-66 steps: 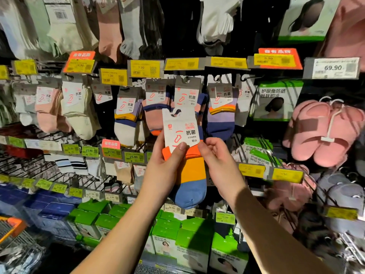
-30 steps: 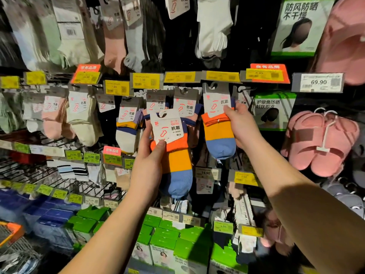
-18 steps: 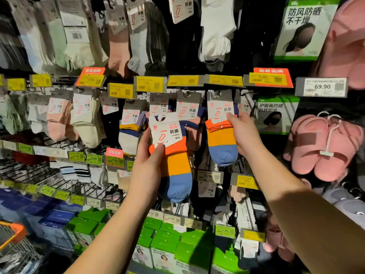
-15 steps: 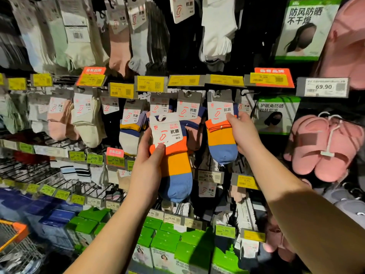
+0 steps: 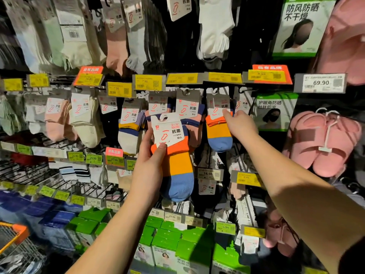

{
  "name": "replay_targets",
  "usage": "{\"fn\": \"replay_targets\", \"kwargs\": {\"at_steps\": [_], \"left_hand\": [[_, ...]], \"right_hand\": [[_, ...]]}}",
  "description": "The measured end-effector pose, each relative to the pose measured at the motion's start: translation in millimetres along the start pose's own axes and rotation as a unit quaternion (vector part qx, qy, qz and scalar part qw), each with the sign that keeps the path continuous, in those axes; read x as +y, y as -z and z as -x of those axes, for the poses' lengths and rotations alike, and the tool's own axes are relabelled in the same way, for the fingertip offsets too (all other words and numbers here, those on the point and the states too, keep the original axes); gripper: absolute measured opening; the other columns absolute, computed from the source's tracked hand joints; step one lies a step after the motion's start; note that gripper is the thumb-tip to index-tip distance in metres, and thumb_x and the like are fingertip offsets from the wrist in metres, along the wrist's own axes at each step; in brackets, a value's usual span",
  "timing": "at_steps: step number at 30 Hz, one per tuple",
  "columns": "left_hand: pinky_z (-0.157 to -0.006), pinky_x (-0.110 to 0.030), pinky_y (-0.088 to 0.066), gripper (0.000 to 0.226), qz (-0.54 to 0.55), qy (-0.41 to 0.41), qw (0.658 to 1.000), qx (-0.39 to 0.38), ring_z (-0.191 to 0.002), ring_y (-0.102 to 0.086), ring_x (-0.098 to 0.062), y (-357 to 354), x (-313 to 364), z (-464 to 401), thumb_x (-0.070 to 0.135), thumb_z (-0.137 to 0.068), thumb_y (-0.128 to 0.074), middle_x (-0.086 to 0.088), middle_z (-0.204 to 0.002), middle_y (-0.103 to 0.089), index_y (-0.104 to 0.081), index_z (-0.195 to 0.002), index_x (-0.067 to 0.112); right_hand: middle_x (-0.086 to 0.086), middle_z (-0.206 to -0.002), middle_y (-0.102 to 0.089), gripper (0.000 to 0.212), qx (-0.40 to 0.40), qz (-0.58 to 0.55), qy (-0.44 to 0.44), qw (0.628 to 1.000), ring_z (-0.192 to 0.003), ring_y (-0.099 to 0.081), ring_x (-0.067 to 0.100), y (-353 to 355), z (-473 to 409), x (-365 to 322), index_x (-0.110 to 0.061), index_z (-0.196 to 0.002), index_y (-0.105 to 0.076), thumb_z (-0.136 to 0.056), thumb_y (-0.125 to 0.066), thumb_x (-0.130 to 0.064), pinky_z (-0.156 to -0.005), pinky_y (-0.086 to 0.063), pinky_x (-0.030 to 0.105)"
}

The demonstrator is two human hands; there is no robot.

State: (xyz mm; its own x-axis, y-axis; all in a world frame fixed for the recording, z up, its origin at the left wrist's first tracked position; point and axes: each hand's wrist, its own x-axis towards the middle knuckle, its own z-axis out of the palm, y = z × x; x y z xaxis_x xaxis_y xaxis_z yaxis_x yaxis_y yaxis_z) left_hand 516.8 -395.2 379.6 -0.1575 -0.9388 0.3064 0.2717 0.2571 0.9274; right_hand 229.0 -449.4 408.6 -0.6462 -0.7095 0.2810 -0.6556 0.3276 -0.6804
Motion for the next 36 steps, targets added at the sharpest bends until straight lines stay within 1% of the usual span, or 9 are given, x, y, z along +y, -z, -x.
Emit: {"fn": "replay_targets", "kwargs": {"at_steps": [6, 12, 18, 21, 25, 28, 31, 33, 36], "left_hand": [[-0.081, -0.022, -0.057, 0.046, 0.013, 0.016, 1.0, 0.001, -0.105, -0.069, -0.005, 5.0, -5.7, 3.9, 0.01, -0.101, -0.054, 0.01, -0.118, -0.071, -0.048, -0.139, 0.034], [-0.079, -0.02, -0.056, 0.048, 0.02, 0.032, 0.999, -0.021, -0.107, -0.069, -0.006, -3.8, -15.1, 7.1, 0.008, -0.1, -0.055, 0.011, -0.124, -0.067, -0.048, -0.141, 0.032], [-0.098, -0.036, -0.054, 0.05, 0.02, 0.003, 0.999, -0.043, -0.121, -0.063, -0.017, -13.7, -16.0, 13.6, 0.003, -0.099, -0.055, 0.004, -0.131, -0.065, -0.048, -0.141, 0.028], [-0.093, -0.026, -0.054, 0.054, 0.002, -0.001, 0.999, -0.054, -0.119, -0.063, -0.008, -15.5, -16.4, 14.5, 0.004, -0.098, -0.056, 0.012, -0.129, -0.065, -0.044, -0.146, 0.029], [-0.108, -0.014, -0.035, 0.063, -0.125, -0.04, 0.988, -0.083, -0.127, -0.045, 0.015, -17.8, -15.2, 15.2, 0.025, -0.096, -0.062, 0.021, -0.143, -0.048, -0.034, -0.152, 0.034], [-0.095, 0.0, -0.028, 0.061, -0.19, -0.049, 0.977, -0.086, -0.118, -0.034, 0.03, -19.5, -13.0, 14.0, 0.027, -0.101, -0.056, 0.033, -0.134, -0.038, -0.028, -0.155, 0.035], [-0.104, -0.009, -0.031, 0.051, -0.129, -0.009, 0.99, -0.056, -0.132, -0.039, 0.008, -18.3, -13.2, 10.8, 0.036, -0.103, -0.047, 0.024, -0.146, -0.04, -0.034, -0.153, 0.036], [-0.114, -0.032, -0.039, 0.045, -0.053, 0.016, 0.998, -0.022, -0.132, -0.051, -0.004, -15.0, -17.2, 7.5, 0.027, -0.104, -0.051, 0.014, -0.147, -0.051, -0.043, -0.148, 0.037], [-0.113, -0.043, -0.042, 0.045, -0.077, -0.003, 0.997, 0.019, -0.128, -0.055, -0.005, -9.9, -19.1, 4.9, 0.02, -0.099, -0.057, 0.015, -0.139, -0.058, -0.048, -0.132, 0.05]], "right_hand": [[0.007, -0.122, -0.051, 0.054, 0.054, -0.122, -0.002, 0.991, -0.109, -0.054, 0.028, -0.2, 43.4, 12.0, -0.011, -0.118, -0.05, -0.096, -0.048, -0.061, -0.084, -0.045, 0.038], [-0.007, -0.084, -0.061, 0.027, -0.074, -0.332, 0.047, 0.939, -0.075, -0.057, 0.008, -13.4, 132.6, -1.4, -0.023, -0.091, -0.06, -0.104, -0.045, -0.042, -0.07, -0.042, 0.027], [-0.003, -0.104, -0.073, 0.048, -0.152, -0.462, 0.041, 0.873, -0.102, -0.068, 0.017, -24.3, 180.7, -18.8, -0.033, -0.097, -0.063, -0.076, -0.059, -0.076, -0.094, -0.054, 0.044], [0.0, -0.106, -0.073, 0.049, -0.153, -0.458, 0.038, 0.875, -0.102, -0.07, 0.02, -21.6, 182.5, -21.9, -0.029, -0.101, -0.062, -0.074, -0.07, -0.07, -0.096, -0.054, 0.053], [-0.007, -0.11, -0.075, 0.022, -0.162, -0.457, 0.044, 0.874, -0.105, -0.07, 0.015, -21.5, 180.9, -20.4, -0.032, -0.107, -0.065, -0.089, -0.069, -0.043, -0.099, -0.052, 0.052], [-0.005, -0.112, -0.075, 0.015, -0.178, -0.5, 0.023, 0.847, -0.107, -0.07, 0.014, -19.6, 177.8, -18.2, -0.028, -0.112, -0.065, -0.098, -0.062, -0.025, -0.1, -0.053, 0.046], [-0.003, -0.112, -0.075, 0.022, -0.191, -0.55, -0.001, 0.813, -0.106, -0.071, 0.014, -16.2, 172.8, -16.5, -0.023, -0.121, -0.061, -0.101, -0.056, -0.018, -0.089, -0.057, 0.035], [-0.002, -0.11, -0.076, 0.025, -0.196, -0.584, -0.024, 0.788, -0.102, -0.072, 0.014, -13.6, 166.4, -13.9, -0.019, -0.125, -0.059, -0.101, -0.054, -0.016, -0.08, -0.059, 0.03], [0.0, -0.115, -0.075, 0.031, -0.184, -0.591, -0.04, 0.784, -0.108, -0.07, 0.018, -7.7, 153.7, -10.2, -0.018, -0.132, -0.056, -0.101, -0.054, -0.016, -0.09, -0.057, 0.036]]}}
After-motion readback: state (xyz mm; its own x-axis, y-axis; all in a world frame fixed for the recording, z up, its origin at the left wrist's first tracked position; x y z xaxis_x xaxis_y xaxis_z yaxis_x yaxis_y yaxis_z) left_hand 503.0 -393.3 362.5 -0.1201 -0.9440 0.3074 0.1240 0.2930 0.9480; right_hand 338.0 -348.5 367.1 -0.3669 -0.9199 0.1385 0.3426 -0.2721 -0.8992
